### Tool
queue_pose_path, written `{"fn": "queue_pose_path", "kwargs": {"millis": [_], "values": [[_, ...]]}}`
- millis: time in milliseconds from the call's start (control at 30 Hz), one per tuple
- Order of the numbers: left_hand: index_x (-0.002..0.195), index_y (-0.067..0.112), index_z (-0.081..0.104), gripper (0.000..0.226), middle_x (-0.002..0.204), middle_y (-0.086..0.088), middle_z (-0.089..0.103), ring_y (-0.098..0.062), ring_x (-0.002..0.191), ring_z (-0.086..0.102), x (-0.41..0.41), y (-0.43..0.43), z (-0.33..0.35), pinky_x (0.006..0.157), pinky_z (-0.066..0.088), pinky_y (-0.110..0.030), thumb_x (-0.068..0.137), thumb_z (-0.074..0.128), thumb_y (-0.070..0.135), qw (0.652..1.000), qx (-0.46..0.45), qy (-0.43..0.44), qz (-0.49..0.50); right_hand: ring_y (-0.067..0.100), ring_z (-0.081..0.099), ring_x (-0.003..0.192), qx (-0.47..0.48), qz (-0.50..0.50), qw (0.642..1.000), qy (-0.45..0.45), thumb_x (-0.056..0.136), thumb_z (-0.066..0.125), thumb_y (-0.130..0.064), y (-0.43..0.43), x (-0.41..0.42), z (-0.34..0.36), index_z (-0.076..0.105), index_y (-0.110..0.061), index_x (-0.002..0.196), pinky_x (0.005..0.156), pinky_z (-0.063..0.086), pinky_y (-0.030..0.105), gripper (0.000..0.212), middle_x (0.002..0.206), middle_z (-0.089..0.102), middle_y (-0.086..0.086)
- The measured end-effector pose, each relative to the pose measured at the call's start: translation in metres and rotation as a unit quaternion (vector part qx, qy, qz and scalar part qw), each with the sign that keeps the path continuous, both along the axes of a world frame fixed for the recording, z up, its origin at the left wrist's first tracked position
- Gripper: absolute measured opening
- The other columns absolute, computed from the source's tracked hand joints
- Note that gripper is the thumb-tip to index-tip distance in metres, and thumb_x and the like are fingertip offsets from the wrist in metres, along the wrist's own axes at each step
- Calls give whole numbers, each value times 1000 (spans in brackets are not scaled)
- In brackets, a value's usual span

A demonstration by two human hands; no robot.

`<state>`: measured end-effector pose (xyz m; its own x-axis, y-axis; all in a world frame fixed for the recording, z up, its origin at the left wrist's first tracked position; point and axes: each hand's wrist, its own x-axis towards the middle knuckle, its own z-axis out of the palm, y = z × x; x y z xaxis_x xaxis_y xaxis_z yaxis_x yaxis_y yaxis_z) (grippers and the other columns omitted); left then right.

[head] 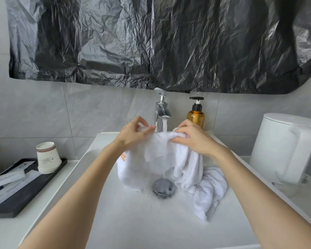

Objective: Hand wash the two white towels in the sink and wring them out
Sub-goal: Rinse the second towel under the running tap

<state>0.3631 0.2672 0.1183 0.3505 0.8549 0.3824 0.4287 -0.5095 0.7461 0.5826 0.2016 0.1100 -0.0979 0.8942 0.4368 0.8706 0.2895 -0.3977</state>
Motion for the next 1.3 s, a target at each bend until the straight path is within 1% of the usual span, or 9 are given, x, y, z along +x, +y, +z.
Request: {"fn": "queue_pose_path", "kwargs": {"millis": [200, 400, 533, 767, 867, 967, 1100, 1200, 1300], "values": [[121, 36, 59, 72, 114, 5, 34, -16, 108, 45, 2, -3, -11, 93, 42, -30, 56, 87, 51, 983, 137, 106, -61, 15, 48, 84, 6, 10, 959, 284, 96, 54, -32, 1, -4, 6, 62, 5, 102, 75, 33, 32, 38, 89, 52, 4], [132, 22, 53, 50, 111, -10, 47, -27, 106, 47, 23, -12, -26, 95, 42, -33, 84, 67, 21, 991, 114, 49, -57, 20, 62, 96, -10, 4, 823, 568, 100, 52, -29, 0, -16, 6, 65, -16, 95, 91, 48, 34, 19, 98, 67, 7], [139, 30, 31, 66, 119, 2, 24, -15, 111, 22, 38, -30, -35, 101, 21, -29, 77, 53, 29, 996, 88, -10, -30, 25, 67, 91, -40, -22, 753, 657, 97, 56, -34, 4, -18, 5, 66, -16, 98, 90, 52, 42, 22, 99, 70, 11], [128, 23, 50, 68, 124, 5, 35, -12, 116, 28, 36, -19, -50, 100, 27, -21, 71, 70, 54, 986, 149, 70, -34, 25, 70, 83, -90, 7, 658, 747, 99, 52, -36, 10, -10, 1, 60, 0, 122, 60, 58, 30, 44, 102, 68, 17], [104, 19, 64, 29, 100, 2, 63, -15, 93, 54, 38, -22, -49, 70, 45, -18, 80, 72, 32, 994, 63, -5, -91, 24, 71, 74, -112, 17, 663, 740, 98, 54, -31, 7, -14, 0, 63, -1, 106, 56, 58, 30, 32, 90, 68, 16], [89, 13, 59, 26, 82, -5, 61, -14, 70, 48, 36, -24, -45, 63, 41, -25, 73, 59, 33, 996, 28, -25, -87, 28, 69, 90, -117, 16, 687, 717, 95, 57, -34, 8, -15, 0, 63, -3, 115, 70, 59, 34, 37, 105, 68, 18], [75, 19, 40, 17, 70, 6, 40, -10, 62, 36, 25, -19, -30, 47, 30, -13, 85, 54, 19, 995, -46, -75, -49, 26, 64, 91, -2, -113, 807, 580, 98, 53, -34, 14, -9, 2, 65, -11, 103, 83, 51, 36, 26, 96, 67, 12], [85, 16, 52, 4, 80, 0, 54, -14, 73, 50, 21, -14, -22, 61, 40, -20, 89, 53, 14, 984, -96, -143, -48, 21, 53, 86, 62, -127, 877, 459, 99, 47, -22, 11, -11, -1, 57, -5, 99, 67, 42, 28, 19, 93, 54, 10], [94, 14, 61, 13, 93, -10, 65, -22, 81, 59, 26, -19, -15, 69, 44, -30, 89, 49, 14, 951, -176, -249, -45, 9, 45, 104, 79, -78, 892, 438, 100, 46, -17, 6, -23, -1, 49, -19, 117, 84, 34, 21, 17, 116, 46, -4]]}}
